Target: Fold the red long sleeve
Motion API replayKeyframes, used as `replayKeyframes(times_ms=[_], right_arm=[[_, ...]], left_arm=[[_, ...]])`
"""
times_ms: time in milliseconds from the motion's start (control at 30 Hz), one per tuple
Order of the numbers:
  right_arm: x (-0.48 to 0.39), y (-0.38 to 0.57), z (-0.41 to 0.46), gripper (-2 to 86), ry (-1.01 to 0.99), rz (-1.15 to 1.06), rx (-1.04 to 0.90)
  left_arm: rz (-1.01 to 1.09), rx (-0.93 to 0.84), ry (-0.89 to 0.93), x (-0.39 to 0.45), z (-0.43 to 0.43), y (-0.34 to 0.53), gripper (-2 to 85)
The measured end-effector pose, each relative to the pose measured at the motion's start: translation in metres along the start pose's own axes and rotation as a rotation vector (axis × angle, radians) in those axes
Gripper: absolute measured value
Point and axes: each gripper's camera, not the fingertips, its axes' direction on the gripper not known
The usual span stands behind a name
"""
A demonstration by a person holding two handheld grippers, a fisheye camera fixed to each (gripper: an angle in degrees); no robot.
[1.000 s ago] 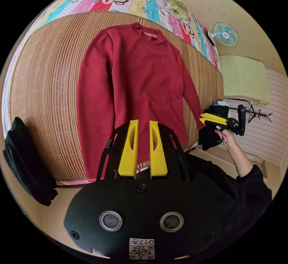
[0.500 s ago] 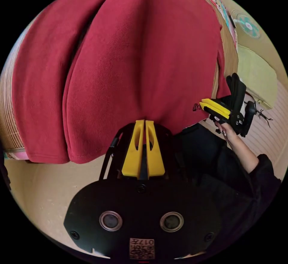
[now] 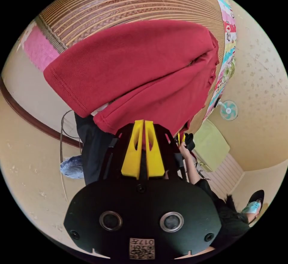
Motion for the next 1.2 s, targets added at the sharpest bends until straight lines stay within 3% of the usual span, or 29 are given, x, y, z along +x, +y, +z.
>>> replayKeyframes(times_ms=[100,200,267,400,467,500,633,667,733,867,1067,1200], right_arm=[[-0.06,0.036,0.017,4.5,-0.165,-0.114,0.025],[-0.171,0.115,0.03,3.8,-0.19,-0.544,-0.041],[-0.239,0.211,0.059,3.7,-0.046,-0.97,-0.112],[-0.232,0.339,0.135,3.8,0.066,-1.313,-0.313],[-0.166,0.388,0.2,3.9,0.216,-1.407,-0.509],[-0.143,0.396,0.217,3.9,0.288,-1.429,-0.557],[0.078,0.397,0.306,2.0,1.137,-1.386,-0.956],[0.115,0.394,0.296,1.7,1.226,-1.408,-1.018],[0.113,0.394,0.259,1.3,1.065,-1.47,-0.924],[0.133,0.359,0.208,0.9,1.104,-1.279,-1.015],[0.139,0.299,0.147,0.7,1.155,-1.08,-0.976],[0.137,0.291,0.136,0.7,1.189,-1.062,-0.961]], left_arm=[[-0.076,0.113,0.177,-0.007,-0.04,-0.013,3.9],[-0.205,0.209,0.295,-0.02,-0.073,-0.019,10.3],[-0.269,0.239,0.354,-0.03,-0.087,-0.022,12.7],[-0.4,0.34,0.494,-0.055,-0.114,-0.025,13.5],[-0.455,0.375,0.539,-0.066,-0.123,-0.024,13.6],[-0.489,0.397,0.563,-0.074,-0.128,-0.022,13.5],[-0.576,0.451,0.686,-0.1,-0.136,-0.015,12.7],[-0.598,0.467,0.731,-0.107,-0.138,-0.014,12.4],[-0.624,0.5,0.764,-0.115,-0.145,-0.008,12.2],[-0.673,0.529,0.757,-0.136,-0.162,0.007,12.0],[-0.712,0.548,0.874,-0.18,-0.151,0.003,9.4],[-0.749,0.573,0.922,-0.197,-0.144,0.005,8.4]])
